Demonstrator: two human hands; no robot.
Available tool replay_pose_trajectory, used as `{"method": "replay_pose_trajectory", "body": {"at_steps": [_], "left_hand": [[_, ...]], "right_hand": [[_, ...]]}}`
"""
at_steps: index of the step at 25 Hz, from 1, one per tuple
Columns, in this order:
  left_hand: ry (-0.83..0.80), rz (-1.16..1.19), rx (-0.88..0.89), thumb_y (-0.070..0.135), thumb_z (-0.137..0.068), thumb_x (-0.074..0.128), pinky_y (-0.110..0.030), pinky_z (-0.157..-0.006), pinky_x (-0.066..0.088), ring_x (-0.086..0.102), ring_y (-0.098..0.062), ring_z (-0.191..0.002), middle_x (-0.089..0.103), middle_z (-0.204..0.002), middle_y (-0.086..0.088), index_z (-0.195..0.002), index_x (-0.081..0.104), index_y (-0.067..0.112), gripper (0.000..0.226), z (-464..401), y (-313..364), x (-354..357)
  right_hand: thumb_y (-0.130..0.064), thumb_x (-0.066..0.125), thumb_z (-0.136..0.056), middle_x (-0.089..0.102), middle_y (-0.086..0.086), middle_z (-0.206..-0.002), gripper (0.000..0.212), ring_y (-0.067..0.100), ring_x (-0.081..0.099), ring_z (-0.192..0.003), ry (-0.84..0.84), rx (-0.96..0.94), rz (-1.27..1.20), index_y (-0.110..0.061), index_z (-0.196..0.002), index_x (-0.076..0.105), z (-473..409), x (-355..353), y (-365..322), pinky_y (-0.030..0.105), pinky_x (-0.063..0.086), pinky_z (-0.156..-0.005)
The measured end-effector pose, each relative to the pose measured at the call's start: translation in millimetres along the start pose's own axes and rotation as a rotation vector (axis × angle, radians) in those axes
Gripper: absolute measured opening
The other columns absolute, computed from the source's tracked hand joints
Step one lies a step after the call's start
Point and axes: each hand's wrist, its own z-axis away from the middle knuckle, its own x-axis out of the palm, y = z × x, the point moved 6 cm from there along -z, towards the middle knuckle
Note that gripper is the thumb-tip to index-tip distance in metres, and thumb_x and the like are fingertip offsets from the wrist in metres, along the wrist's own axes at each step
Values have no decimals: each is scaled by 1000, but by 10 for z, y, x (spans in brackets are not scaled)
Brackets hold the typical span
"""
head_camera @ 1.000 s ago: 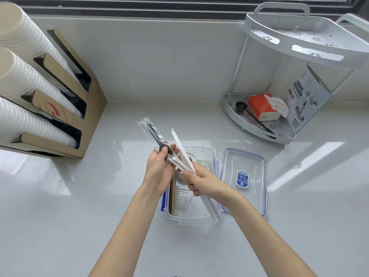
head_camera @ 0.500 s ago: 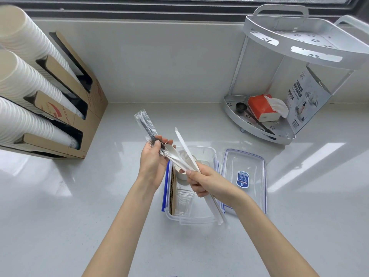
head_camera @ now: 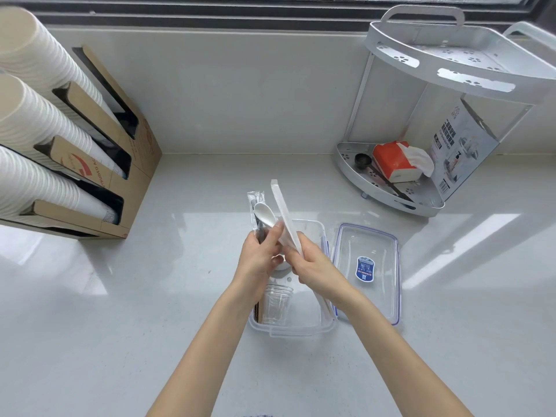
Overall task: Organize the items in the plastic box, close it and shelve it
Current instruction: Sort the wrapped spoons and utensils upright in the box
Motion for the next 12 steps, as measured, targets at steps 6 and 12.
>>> {"method": "replay_pose_trajectory", "body": {"at_steps": [6,12], "left_hand": [[29,-53,-8,22,-89,54,-17,-54,39,53,-1,-55,58,-74,4,-86,53,14,8,-28,-7,-63],[144,-4,-2,8,-93,37,-22,-57,36,53,-6,-58,55,-58,5,-80,51,16,20,-1,56,-131]], "right_hand": [[-30,31,-99,55,-21,-104,34,-9,44,-80,-37,-25,31,-28,-131,43,-14,37,47,12,34,-74],[-21,29,-100,39,-13,-61,25,-5,42,-42,100,4,-161,-19,-89,51,-51,-65,102,8,31,-44]]}}
